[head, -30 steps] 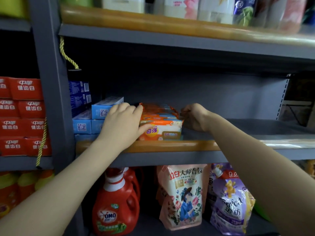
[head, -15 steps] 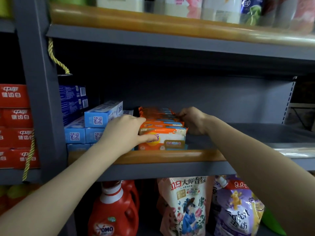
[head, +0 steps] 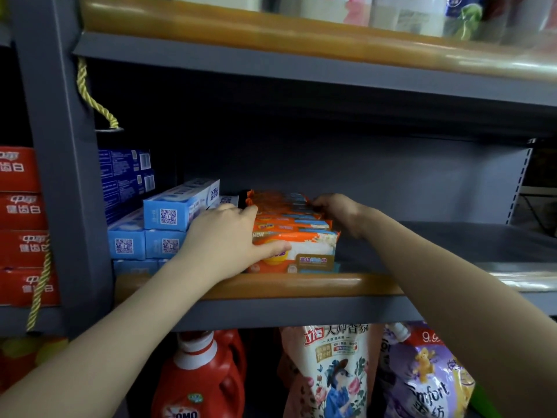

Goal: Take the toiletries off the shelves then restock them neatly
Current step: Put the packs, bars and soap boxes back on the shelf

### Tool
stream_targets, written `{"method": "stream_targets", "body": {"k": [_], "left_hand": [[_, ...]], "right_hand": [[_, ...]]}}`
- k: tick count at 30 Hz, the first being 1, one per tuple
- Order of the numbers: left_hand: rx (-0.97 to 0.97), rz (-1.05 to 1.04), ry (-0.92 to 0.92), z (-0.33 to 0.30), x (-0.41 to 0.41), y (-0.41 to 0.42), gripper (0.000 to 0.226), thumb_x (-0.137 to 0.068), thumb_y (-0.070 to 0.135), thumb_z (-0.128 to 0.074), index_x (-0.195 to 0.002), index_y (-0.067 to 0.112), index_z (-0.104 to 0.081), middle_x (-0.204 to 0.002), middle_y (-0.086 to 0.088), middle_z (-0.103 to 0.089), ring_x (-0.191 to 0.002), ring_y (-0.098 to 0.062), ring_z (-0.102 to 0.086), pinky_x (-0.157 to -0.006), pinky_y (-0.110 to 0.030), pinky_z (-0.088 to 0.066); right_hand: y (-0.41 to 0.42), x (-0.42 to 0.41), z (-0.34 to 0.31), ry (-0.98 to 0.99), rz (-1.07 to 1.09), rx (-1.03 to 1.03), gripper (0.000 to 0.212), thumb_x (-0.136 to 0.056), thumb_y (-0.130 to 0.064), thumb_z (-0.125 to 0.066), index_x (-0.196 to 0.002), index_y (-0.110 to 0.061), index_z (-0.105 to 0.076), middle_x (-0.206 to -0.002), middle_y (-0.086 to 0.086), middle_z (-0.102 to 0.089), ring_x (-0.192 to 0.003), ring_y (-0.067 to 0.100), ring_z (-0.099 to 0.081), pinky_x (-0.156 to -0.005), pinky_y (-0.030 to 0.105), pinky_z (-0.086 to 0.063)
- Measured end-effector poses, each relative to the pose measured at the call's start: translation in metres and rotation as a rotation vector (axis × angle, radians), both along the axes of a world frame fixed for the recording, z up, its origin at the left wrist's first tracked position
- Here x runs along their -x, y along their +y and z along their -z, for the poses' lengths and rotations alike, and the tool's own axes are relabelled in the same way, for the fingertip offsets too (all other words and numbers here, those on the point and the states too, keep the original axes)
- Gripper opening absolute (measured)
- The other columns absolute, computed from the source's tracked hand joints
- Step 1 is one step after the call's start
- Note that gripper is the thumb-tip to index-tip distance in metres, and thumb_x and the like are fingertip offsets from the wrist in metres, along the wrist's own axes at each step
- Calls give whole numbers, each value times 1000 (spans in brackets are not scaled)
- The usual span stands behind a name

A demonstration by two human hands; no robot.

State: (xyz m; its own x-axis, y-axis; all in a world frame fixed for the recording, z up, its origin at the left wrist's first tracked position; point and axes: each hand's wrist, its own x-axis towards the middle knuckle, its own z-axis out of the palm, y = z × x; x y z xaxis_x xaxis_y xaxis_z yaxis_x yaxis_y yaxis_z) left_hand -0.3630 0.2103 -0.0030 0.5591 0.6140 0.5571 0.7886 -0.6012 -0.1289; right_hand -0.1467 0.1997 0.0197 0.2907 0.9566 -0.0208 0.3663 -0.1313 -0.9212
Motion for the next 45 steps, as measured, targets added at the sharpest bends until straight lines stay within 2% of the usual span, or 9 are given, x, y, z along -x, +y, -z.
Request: {"method": "stream_targets", "body": {"k": [2, 4, 11, 14, 18, 24, 31, 38, 45], "left_hand": [[-8, 7, -11, 0, 0, -2, 87, -73, 80, -30, -140, 24, -30, -131, -2, -51, -117, -21, -49, -90, -33, -41], [-55, 43, -59, 1, 3, -3, 84, -76, 77, -34, -138, 21, -36, -133, -2, -50, -122, -22, -46, -96, -35, -38], [-542, 496, -313, 25, -6, -29, 31, -82, 29, -55, -98, 6, -67, -93, -9, -66, -91, -26, -56, -74, -37, -46], [-535, 662, -316, 50, -17, -59, 20, -82, 20, -58, -93, 7, -67, -86, -7, -64, -81, -26, -56, -67, -37, -45], [-279, 814, -134, 103, -41, -90, 27, -81, 25, -51, -95, 11, -70, -75, -2, -66, -65, -21, -61, -53, -28, -47], [102, 840, 231, 195, -88, -120, 30, -76, 33, -40, -77, 17, -66, -63, 3, -61, -54, -20, -62, -38, -23, -42], [294, 724, 365, 249, -132, -159, 34, -93, 35, -43, -121, 19, -54, -114, -1, -59, -105, -26, -58, -76, -35, -46], [390, 716, 328, 268, -137, -192, 34, -94, 39, -40, -125, 27, -49, -119, 7, -54, -109, -16, -55, -75, -30, -45], [420, 846, 150, 261, -164, -218, 68, -75, 56, -16, -116, 22, -58, -106, 4, -59, -95, -19, -60, -68, -31, -47]], "right_hand": [[-3, 0, 1, -153, 61, -117, 27, -100, -17, -32, -116, -6, -51, -103, 8, -61, -96, 21, -59, -86, 33, -47], [-14, 0, -1, -199, 93, -278, 32, -97, -8, -37, -126, -6, -50, -121, 12, -59, -112, 23, -54, -87, 31, -46], [-94, 15, 12, -861, 93, -710, 22, -86, -4, -50, -100, -11, -67, -92, -1, -65, -85, 13, -58, -74, 14, -41], [-139, 14, 35, -1077, 139, -815, 24, -83, -13, -45, -97, -8, -64, -85, 4, -60, -79, 20, -55, -70, 26, -43], [-201, -4, 83, -1212, 102, -607, 26, -82, -18, -45, -96, -8, -64, -87, 5, -62, -81, 20, -54, -66, 31, -45], [-288, -56, 181, -1108, -64, 126, 26, -86, -18, -50, -106, -13, -65, -106, 7, -64, -100, 25, -60, -84, 31, -43], [-319, -78, 248, -1220, -99, 561, 37, -97, -23, -38, -132, -13, -42, -138, 6, -44, -129, 23, -40, -95, 29, -32], [-302, -86, 276, -1340, -130, 660, 47, -92, -23, -49, -137, -12, -36, -137, 8, -44, -126, 27, -43, -97, 41, -39], [-351, -86, 229, -1242, 26, 177, 42, -93, -34, -47, -133, -19, -45, -126, 4, -53, -116, 25, -49, -95, 36, -36]]}}
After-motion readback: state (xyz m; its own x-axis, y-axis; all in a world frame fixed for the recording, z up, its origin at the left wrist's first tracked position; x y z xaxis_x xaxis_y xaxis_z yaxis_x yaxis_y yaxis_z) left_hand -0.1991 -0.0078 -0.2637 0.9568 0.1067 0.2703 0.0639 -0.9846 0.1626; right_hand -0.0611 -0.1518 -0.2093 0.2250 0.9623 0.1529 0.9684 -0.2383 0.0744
